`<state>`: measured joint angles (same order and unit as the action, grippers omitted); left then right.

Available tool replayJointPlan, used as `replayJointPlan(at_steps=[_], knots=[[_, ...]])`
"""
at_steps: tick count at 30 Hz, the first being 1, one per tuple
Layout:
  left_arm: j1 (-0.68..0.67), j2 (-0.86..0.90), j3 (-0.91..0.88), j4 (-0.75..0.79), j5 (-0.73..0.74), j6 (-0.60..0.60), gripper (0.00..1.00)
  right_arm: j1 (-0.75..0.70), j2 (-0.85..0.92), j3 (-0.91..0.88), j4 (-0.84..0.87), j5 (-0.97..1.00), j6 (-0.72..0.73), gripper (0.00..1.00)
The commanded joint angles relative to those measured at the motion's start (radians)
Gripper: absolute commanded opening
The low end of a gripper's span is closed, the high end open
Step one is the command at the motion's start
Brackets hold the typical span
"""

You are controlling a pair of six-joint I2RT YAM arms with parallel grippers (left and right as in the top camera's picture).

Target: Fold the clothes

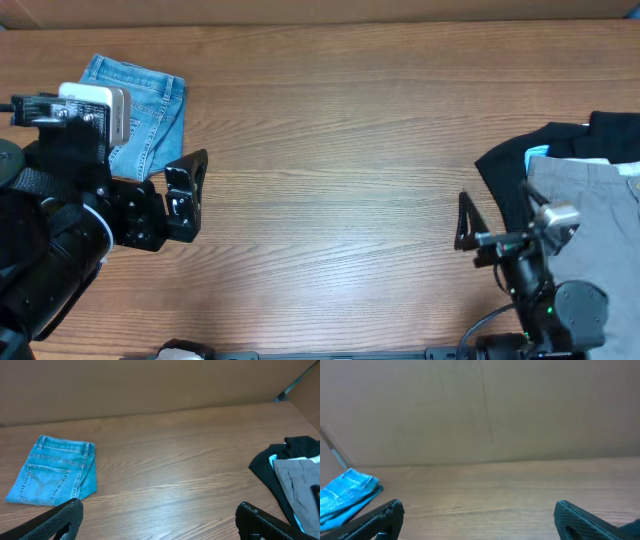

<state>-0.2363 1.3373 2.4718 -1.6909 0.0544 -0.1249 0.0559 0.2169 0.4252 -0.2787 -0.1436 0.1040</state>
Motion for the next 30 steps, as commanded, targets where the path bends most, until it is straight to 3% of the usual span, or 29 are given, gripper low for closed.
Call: replayJointPlan(at_steps=[1, 5, 15, 30], knots=[[-0.006, -0.002, -0.003, 0.002, -0.01, -0.01, 1.0, -0.047, -0.116, -0.126, 0.06, -0.118, 0.001, 1.0], [-0.006, -0.002, -0.003, 0.002, -0.01, -0.01, 1.0, -0.093, -0.218, -0.242, 0.171, -0.185, 0.0, 1.0], [-0.006, -0.002, -0.003, 0.002, -0.01, -0.01, 1.0, -0.102, -0.214, -0.418, 0.364, -0.194, 0.003, 1.0], [-0.006, -0.002, -0.003, 0.002, -0.01, -0.01, 1.0, -0.102, -0.212, -0.417, 0.223, -0.174, 0.0, 1.0]])
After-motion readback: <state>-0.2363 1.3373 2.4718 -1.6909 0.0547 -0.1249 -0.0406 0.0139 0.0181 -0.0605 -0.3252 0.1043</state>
